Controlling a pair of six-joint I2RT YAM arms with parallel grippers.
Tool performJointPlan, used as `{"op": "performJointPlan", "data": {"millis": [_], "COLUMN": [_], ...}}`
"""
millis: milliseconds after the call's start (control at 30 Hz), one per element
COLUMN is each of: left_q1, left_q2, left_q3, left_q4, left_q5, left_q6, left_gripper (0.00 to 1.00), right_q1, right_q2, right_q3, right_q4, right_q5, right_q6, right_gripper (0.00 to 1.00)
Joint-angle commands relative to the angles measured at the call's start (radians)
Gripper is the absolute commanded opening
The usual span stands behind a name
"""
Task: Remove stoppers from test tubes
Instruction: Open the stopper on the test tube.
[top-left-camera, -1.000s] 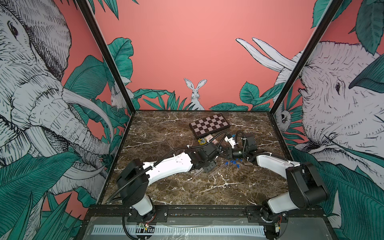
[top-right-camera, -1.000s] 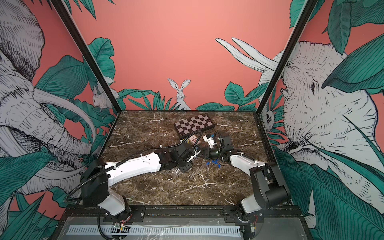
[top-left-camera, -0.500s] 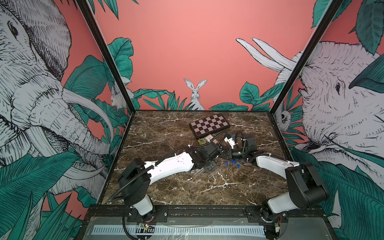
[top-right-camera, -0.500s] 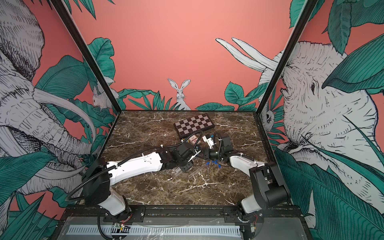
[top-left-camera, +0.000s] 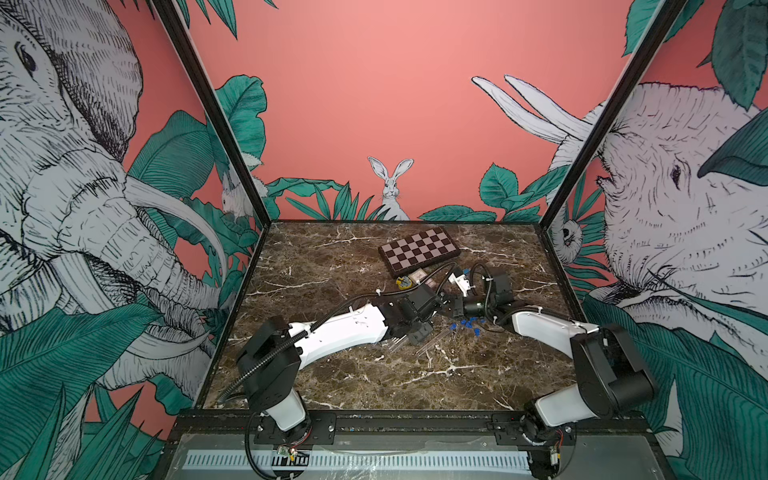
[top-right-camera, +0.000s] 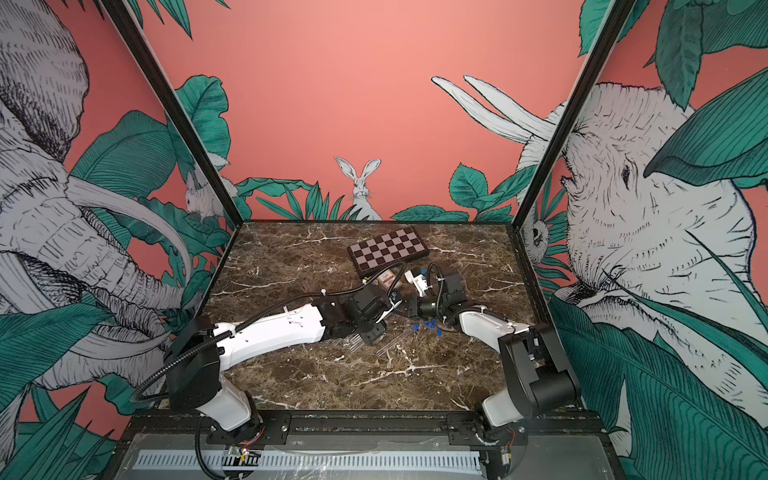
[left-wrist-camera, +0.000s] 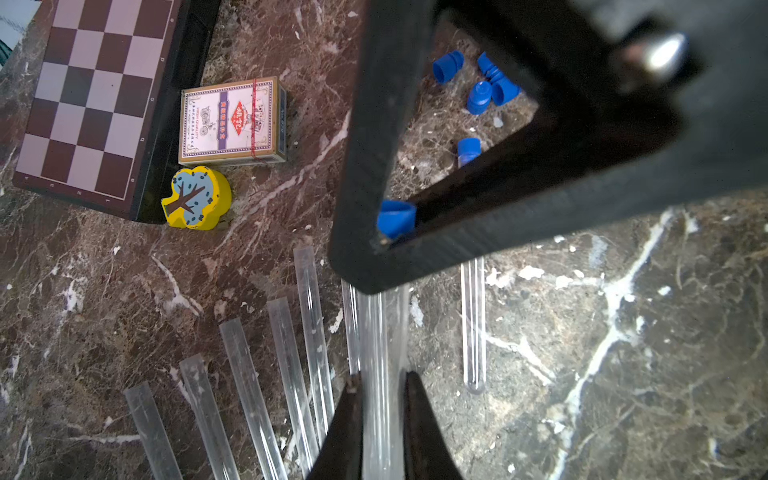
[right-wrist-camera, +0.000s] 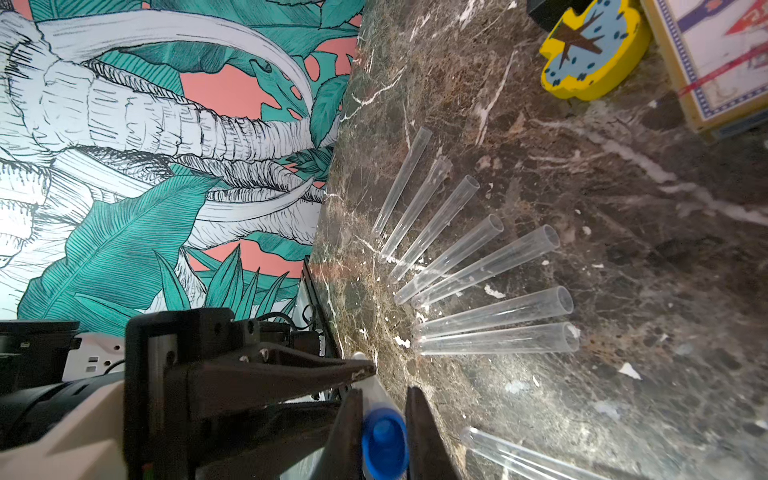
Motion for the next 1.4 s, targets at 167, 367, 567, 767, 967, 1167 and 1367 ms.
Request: {"op": "performJointPlan", "data": {"millis": [167, 367, 567, 767, 967, 1167, 1367], "left_q1": [-0.005, -0.006, -0.005, -0.005, -0.003, 0.009, 0.020], "left_q2": [-0.035, -0.049, -0.046, -0.040, -0.040, -0.034, -0.030], "left_q3": [-0.034, -0.069, -0.071, -0.077, -0.089, -0.097, -0.107], "left_q4": [-0.018, -0.016, -0.019, -0.020, -0.026, -0.022, -0.022], "left_q5": [-0.044, -0.057, -0.069, -0.076, -0.085, -0.076, -0.072], "left_q6": [0.000, -0.001, 0.002, 0.003, 0.002, 0.003, 0.006], "left_gripper": [0.08, 0.08, 0.08, 0.08, 0.08, 0.07, 0.07], "right_q1": [0.005, 0.005, 0.005, 0.004, -0.003, -0.013, -0.020], "right_q2": [0.031, 0.021, 0.010, -0.003, -0.018, 0.003, 0.002], "right_q3": [0.009, -0.004, 0.023, 0.031, 0.037, 0.032, 0.055], "right_q4": [0.041, 0.123, 0.072, 0.024, 0.050, 0.125, 0.047], "right_q5": [-0.016, -0.019, -0.018, 0.009, 0.010, -0.022, -0.019], "right_q6": [0.004, 0.045, 0.014, -0.015, 0.000, 0.047, 0.003], "right_gripper": [0.08, 0.06, 0.05, 0.01, 0.01, 0.01, 0.01]}}
